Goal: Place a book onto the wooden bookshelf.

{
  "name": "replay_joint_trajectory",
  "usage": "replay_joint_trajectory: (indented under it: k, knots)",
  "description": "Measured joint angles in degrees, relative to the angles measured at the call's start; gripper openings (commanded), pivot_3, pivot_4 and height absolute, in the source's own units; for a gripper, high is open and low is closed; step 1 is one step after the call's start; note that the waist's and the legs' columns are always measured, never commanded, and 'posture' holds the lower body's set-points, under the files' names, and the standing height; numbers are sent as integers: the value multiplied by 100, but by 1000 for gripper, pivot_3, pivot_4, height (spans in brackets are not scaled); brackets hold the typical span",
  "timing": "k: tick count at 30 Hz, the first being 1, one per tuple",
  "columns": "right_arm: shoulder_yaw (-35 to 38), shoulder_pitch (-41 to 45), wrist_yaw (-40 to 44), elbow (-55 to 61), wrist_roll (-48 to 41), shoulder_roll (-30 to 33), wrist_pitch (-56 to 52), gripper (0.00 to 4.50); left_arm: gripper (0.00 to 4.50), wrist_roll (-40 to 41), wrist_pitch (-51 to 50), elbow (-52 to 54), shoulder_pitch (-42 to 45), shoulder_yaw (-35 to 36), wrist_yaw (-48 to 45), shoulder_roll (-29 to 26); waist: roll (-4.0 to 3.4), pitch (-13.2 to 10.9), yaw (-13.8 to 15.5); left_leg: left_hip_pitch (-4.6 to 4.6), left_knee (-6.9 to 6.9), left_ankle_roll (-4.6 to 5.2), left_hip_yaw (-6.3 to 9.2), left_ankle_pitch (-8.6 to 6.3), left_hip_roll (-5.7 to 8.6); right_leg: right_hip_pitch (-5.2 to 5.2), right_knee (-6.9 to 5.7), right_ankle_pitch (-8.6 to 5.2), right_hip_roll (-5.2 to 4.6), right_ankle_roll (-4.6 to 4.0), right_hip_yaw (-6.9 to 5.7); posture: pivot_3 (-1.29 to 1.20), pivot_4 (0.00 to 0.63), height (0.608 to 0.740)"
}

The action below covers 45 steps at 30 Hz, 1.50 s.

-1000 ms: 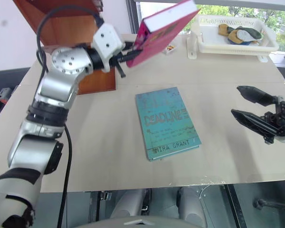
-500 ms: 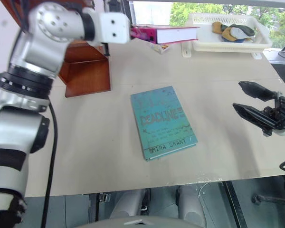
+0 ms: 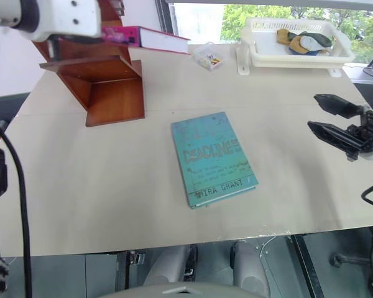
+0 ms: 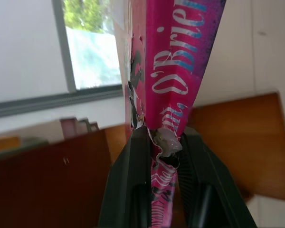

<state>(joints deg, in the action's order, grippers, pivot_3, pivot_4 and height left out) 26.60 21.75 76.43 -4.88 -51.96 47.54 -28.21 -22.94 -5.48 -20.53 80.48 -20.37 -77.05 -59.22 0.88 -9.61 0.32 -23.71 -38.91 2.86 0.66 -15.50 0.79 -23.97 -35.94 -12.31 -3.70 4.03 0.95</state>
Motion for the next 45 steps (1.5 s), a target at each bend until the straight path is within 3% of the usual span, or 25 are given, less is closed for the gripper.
replay_joint_trajectory:
  k: [6, 13, 21, 33, 42, 43, 45]
  knots:
    - [-218, 379, 230, -367, 162, -24, 107, 4500, 299, -328, -440, 230, -348, 93, -126, -632, 0, 0, -65, -1, -1, -1, 1, 1, 0, 1, 0, 0, 1, 0, 0, 0, 150, 740]
    - [-327, 465, 333, -464, 248, -65, 112, 4500, 299, -636, -676, 392, -608, 130, 87, -682, -3, -1, -156, 17, -14, 6, -10, -3, -5, 0, -37, 0, 5, 0, 13, 0, 150, 740]
    - [-326, 465, 338, -472, 270, -64, 114, 4500, 299, -786, -1099, 495, -1007, 228, 582, -596, -2, -3, -274, 85, -11, 8, -42, -5, -22, 29, -82, -2, 18, -1, 50, 0, 150, 740]
    - [-332, 460, 310, -468, 378, -115, 193, 4500, 299, -1217, -1683, 876, -1162, 201, 932, -121, 0, -3, -194, 82, -16, 8, -44, -5, -19, 33, -81, -1, 16, -2, 51, 0, 150, 740]
    - [-339, 397, 278, -396, 400, -201, 214, 4500, 4173, -1467, -1907, 949, -1164, 177, 800, -40, 0, -3, -107, 76, -16, 9, -46, -5, -17, 32, -74, -1, 14, -2, 53, 0, 150, 740]
    - [-339, 391, 275, -394, 400, -201, 214, 4500, 4449, -1484, -1923, 949, -1164, 177, 797, -40, 0, -3, -105, 75, -16, 9, -45, -5, -16, 32, -72, -1, 13, -2, 53, 0, 150, 740]
    - [-339, 391, 254, -390, 400, -201, 214, 4500, 4449, -1514, -1957, 952, -1164, 177, 740, -39, 0, -3, -103, 75, -16, 9, -46, -6, -14, 32, -71, -1, 11, -2, 53, 0, 150, 740]
